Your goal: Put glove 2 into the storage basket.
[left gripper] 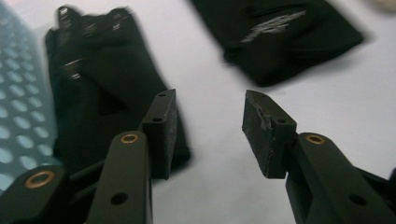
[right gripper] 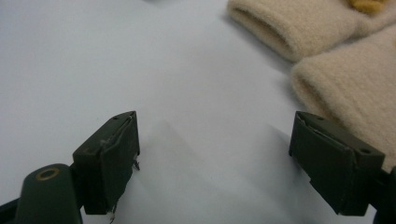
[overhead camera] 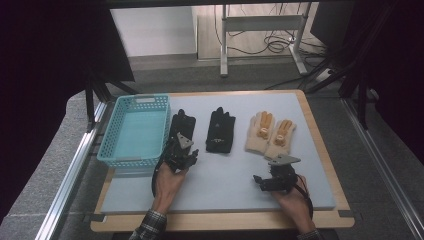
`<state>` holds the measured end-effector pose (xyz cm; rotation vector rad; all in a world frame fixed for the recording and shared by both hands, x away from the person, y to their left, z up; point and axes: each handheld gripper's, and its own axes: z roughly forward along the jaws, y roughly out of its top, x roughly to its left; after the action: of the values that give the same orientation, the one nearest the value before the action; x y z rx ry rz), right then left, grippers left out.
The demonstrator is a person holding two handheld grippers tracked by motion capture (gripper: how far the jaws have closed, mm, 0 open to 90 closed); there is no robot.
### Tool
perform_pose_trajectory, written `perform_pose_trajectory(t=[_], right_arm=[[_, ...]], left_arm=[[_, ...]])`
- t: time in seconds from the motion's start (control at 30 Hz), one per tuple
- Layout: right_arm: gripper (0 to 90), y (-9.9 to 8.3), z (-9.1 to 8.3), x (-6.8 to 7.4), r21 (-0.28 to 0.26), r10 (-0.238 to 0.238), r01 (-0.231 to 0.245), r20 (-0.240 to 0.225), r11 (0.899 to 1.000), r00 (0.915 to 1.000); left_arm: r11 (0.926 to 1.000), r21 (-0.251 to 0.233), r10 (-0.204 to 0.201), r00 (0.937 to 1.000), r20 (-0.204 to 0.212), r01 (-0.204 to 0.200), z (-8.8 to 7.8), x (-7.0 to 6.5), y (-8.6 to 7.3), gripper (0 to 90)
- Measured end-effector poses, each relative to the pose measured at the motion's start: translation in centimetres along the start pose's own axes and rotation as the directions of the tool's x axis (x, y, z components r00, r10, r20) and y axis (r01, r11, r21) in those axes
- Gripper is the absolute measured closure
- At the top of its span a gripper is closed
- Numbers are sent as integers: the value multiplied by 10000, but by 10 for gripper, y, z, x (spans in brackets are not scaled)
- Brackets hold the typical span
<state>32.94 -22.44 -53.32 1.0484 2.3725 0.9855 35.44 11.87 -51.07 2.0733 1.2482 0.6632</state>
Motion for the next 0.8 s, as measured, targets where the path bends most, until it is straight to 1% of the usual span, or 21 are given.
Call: perform_pose_trajectory(t=[0.03, 0.07, 0.1, 0.17, 0.2, 0.23, 0.27, 0.3, 0.33, 0.4, 0.43, 0.47, 0.5, 0.53, 0.57, 0.67, 0.73, 0.77, 0.8], right_arm=[[156, 0, 0, 0, 1, 0, 0, 2, 10000, 10000], [156, 0, 0, 0, 1, 0, 0, -1, 10000, 10000], [156, 0, 0, 0, 1, -2, 2, 0, 10000, 10000], [156, 0, 0, 0, 0, -1, 1, 1, 10000, 10000], [156, 0, 0, 0, 0, 4, -4, 0, 10000, 10000], [156, 0, 0, 0, 0, 0, 0, -2, 10000, 10000], [156, 0, 0, 0, -3, 2, -2, -1, 10000, 10000], [156, 0, 0, 0, 1, 7, -7, 0, 10000, 10000], [156, 0, 0, 0, 0, 8, -8, -1, 10000, 10000], [156, 0, 0, 0, 0, 6, -6, 0, 10000, 10000], [156, 0, 0, 0, -1, 6, -6, -1, 10000, 10000], [156, 0, 0, 0, -1, 6, -6, -1, 10000, 10000], [156, 0, 0, 0, -1, 6, -6, -1, 10000, 10000], [156, 0, 0, 0, 2, 21, -21, -2, 10000, 10000], [156, 0, 0, 0, -3, 2, -2, -1, 10000, 10000], [156, 0, 0, 0, -3, 1, -1, -2, 10000, 10000], [156, 0, 0, 0, 0, -1, 1, -1, 10000, 10000], [156, 0, 0, 0, 1, 3, -3, -2, 10000, 10000], [156, 0, 0, 0, -1, 1, -1, 2, 10000, 10000]], left_arm=[[10000, 0, 0, 10000, 0, 0, 0, 0, 0, 562], [9998, 183, -78, 9989, -455, 86, 9, 3, 0, 560], [9997, 236, -86, 9971, -763, 104, 14, 4, 0, 555], [9991, 418, -59, 9941, -1081, 105, 20, 4, -1, 536], [9985, 540, 59, 9926, -1216, 7, 23, 4, -1, 535], [9968, 795, 151, 9903, -1383, -41, 27, 3, -1, 537], [9950, 999, 161, 9884, -1507, -9, 30, 2, -2, 534], [9943, 1067, 169, 9862, -1646, 8, 32, 1, -2, 533], [9944, 1055, 91, 9844, -1759, 97, 32, 1, -2, 546], [9927, 1200, 112, 9806, -1958, 127, 33, 1, 0, 618], [9926, 1212, 121, 9799, -1993, 124, 33, 1, 0, 670], [9932, 1154, 71, 9815, -1912, 153, 33, 1, 0, 713], [9932, 1154, 71, 9815, -1912, 153, 33, 1, 0, 746], [9958, 909, 13, 9851, -1717, 146, 30, 1, -1, 817], [9964, 832, 2, 9860, -1665, 138, 28, 0, 0, 856], [9985, 491, -189, 9933, -1141, 246, 15, -3, 3, 869], [9986, 90, -510, 9977, -457, 514, 1, -5, 6, 869], [9981, -100, -613, 9981, -103, 612, -8, -6, 7, 869], [9970, -284, -704, 9970, 328, 714, -17, -8, 8, 868]])
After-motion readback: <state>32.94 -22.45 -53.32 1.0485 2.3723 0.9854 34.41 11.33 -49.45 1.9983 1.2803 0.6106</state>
